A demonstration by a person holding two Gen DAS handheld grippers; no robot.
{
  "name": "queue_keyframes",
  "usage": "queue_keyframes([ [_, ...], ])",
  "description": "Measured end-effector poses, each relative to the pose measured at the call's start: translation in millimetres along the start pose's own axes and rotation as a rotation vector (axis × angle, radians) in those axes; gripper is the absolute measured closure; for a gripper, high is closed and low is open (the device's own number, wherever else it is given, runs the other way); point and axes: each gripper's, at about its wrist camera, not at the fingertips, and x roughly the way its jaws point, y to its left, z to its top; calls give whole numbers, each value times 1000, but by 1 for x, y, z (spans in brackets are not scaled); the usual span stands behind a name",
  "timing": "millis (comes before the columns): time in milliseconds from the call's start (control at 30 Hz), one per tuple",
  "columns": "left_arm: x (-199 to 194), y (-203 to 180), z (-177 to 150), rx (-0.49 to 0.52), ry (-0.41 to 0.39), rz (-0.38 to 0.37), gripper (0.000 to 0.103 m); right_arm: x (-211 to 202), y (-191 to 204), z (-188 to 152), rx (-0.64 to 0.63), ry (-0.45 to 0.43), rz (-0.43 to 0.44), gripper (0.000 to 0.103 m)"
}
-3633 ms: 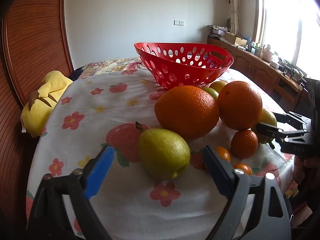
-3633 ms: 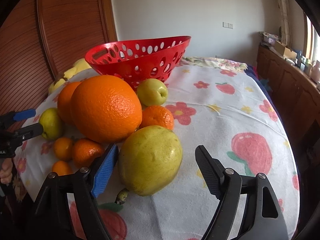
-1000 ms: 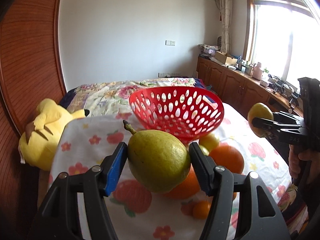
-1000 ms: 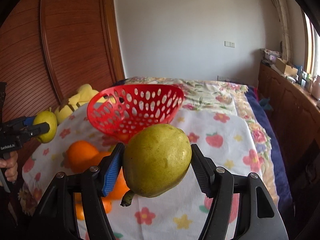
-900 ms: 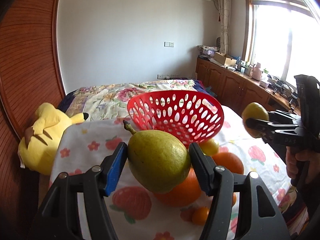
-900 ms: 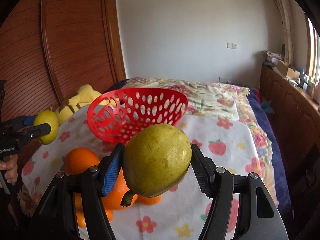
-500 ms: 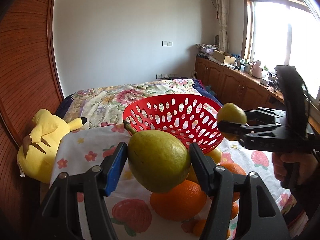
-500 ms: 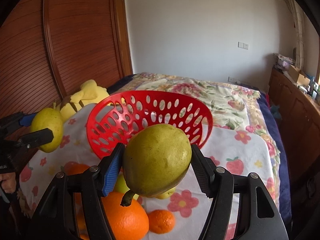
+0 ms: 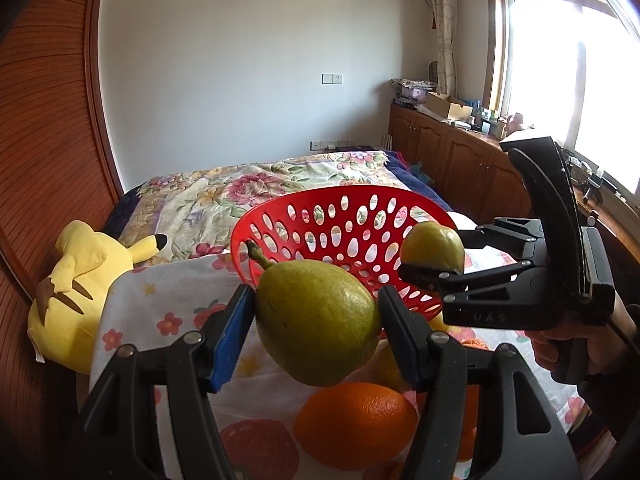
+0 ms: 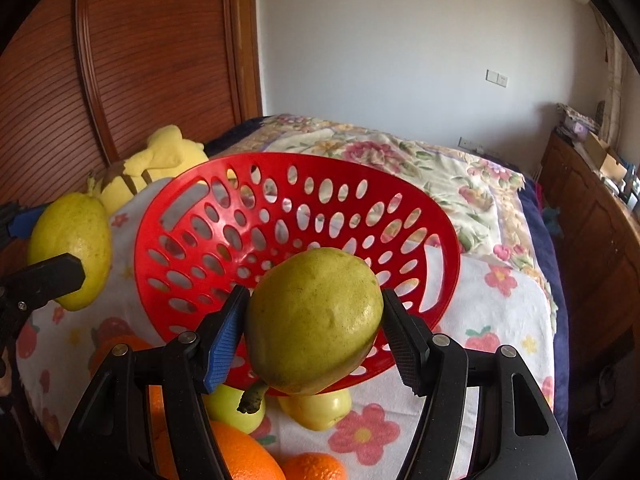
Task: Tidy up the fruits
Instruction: 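Lower the pear into the red basket while the left tool drops the lemon in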
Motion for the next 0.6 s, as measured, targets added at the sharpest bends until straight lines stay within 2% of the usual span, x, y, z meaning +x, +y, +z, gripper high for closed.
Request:
queue_keyframes([
  [133, 6, -4, 1, 4, 6, 3, 40, 2, 0, -1, 7, 4, 2, 35],
  [433, 12, -8, 4, 15, 9, 8, 40, -18, -3, 5, 32, -67, 17, 35],
  [600, 22, -16, 6, 27, 20, 5, 40, -38, -10, -2, 61, -108, 36, 35],
])
